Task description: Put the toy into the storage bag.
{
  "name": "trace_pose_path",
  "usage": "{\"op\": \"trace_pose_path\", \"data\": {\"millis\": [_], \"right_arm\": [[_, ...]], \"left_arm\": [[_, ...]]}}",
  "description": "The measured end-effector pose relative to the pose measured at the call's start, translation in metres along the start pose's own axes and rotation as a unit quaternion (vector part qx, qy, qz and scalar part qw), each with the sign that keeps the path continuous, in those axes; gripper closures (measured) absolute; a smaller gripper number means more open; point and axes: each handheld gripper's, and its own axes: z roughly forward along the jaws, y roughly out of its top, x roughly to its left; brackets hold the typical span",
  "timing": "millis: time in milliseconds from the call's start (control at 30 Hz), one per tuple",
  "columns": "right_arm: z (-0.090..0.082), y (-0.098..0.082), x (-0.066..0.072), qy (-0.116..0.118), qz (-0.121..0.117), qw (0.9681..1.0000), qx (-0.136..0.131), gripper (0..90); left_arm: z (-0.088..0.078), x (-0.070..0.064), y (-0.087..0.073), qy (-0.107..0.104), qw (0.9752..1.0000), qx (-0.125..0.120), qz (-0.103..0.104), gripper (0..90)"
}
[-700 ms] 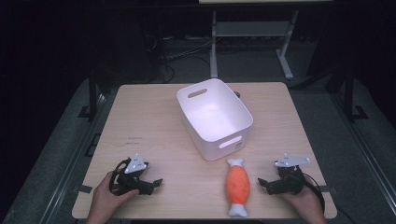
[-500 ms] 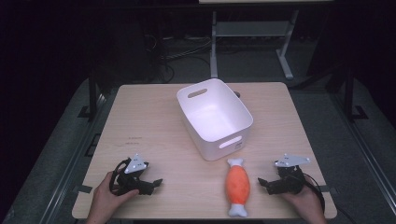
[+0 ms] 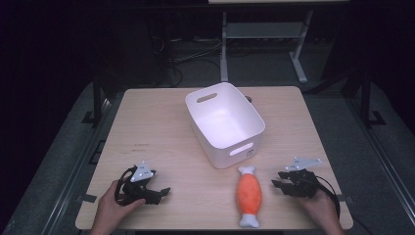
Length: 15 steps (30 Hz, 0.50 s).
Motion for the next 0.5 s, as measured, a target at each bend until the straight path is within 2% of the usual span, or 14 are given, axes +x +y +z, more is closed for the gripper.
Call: {"op": "trace_pose_path", "data": {"millis": [200,500], "right_arm": [[0.000,0.011,-0.001,0.014,-0.012,0.9998,0.003,89.2],[0.004,0.026,0.000,0.034,-0.027,0.9991,0.001,89.8]], "left_arm": [[0.000,0.000,0.000,0.000,1.0000,0.000,0.000,12.7],[0.000,0.000,0.000,0.000,1.0000,0.000,0.000,12.7]]}}
